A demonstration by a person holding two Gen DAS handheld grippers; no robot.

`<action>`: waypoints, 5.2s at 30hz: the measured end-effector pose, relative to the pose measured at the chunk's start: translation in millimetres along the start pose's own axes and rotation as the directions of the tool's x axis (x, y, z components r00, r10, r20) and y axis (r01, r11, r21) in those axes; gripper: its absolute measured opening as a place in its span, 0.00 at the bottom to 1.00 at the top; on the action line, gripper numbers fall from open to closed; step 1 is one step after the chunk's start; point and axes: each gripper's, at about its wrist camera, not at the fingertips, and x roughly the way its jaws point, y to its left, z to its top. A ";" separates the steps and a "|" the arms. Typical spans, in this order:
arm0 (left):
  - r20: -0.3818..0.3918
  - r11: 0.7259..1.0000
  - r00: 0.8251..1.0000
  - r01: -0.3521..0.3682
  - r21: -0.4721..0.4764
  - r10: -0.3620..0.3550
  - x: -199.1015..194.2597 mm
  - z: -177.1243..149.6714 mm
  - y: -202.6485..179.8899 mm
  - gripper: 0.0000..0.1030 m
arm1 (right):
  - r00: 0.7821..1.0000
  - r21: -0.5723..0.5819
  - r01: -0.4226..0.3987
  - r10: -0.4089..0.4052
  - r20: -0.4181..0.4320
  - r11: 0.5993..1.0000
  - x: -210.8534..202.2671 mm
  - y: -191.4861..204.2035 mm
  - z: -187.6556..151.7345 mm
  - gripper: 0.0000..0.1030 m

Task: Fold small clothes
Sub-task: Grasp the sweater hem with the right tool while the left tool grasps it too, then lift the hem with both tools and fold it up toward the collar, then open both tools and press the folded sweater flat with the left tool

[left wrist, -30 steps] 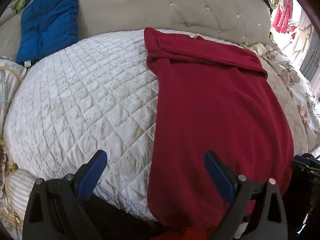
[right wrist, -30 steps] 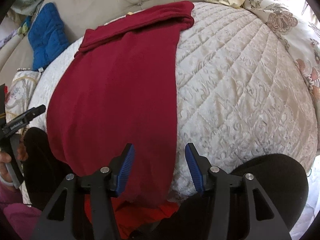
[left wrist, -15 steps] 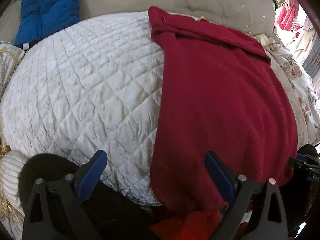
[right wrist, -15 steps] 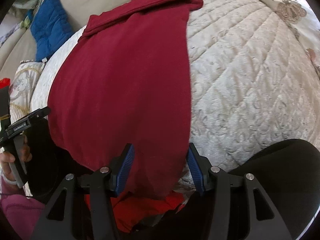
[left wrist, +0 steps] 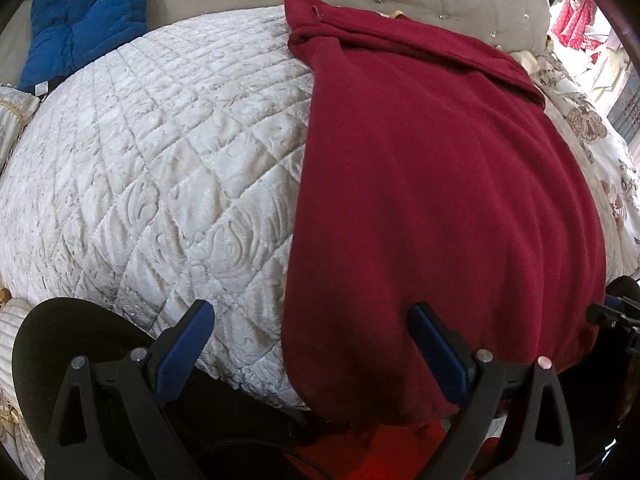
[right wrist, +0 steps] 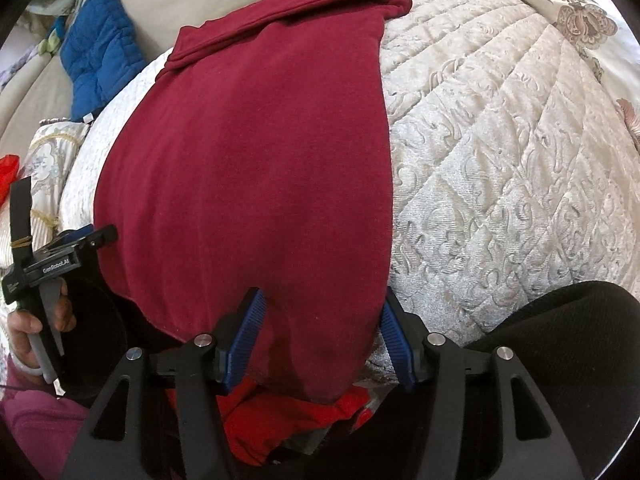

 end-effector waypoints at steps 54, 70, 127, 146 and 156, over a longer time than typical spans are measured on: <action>-0.021 0.995 0.996 0.085 0.060 -0.084 1.4 -8.4 -20.5 0.56 | 1.000 -0.081 0.008 -0.009 -0.016 0.997 3.3 6.5 1.8 0.06; 0.002 0.976 0.976 0.217 -0.019 -0.217 -22.8 10.2 2.8 0.16 | 0.963 -0.069 -0.238 0.244 0.110 0.969 -42.4 2.1 10.5 0.00; 0.297 0.970 0.934 0.231 -0.077 -0.199 34.6 269.3 41.3 0.77 | 0.916 0.020 0.005 -0.013 0.401 1.000 57.2 -35.2 344.6 0.16; 0.173 0.996 0.985 0.025 -0.080 -0.011 50.8 255.3 64.5 0.77 | 0.931 -0.305 -0.237 0.306 0.201 0.922 100.7 155.5 359.9 0.17; 0.161 0.988 0.987 0.052 -0.143 -0.029 47.7 250.6 94.4 0.77 | 0.984 -0.350 -0.155 0.175 0.027 0.924 182.6 221.8 376.0 0.00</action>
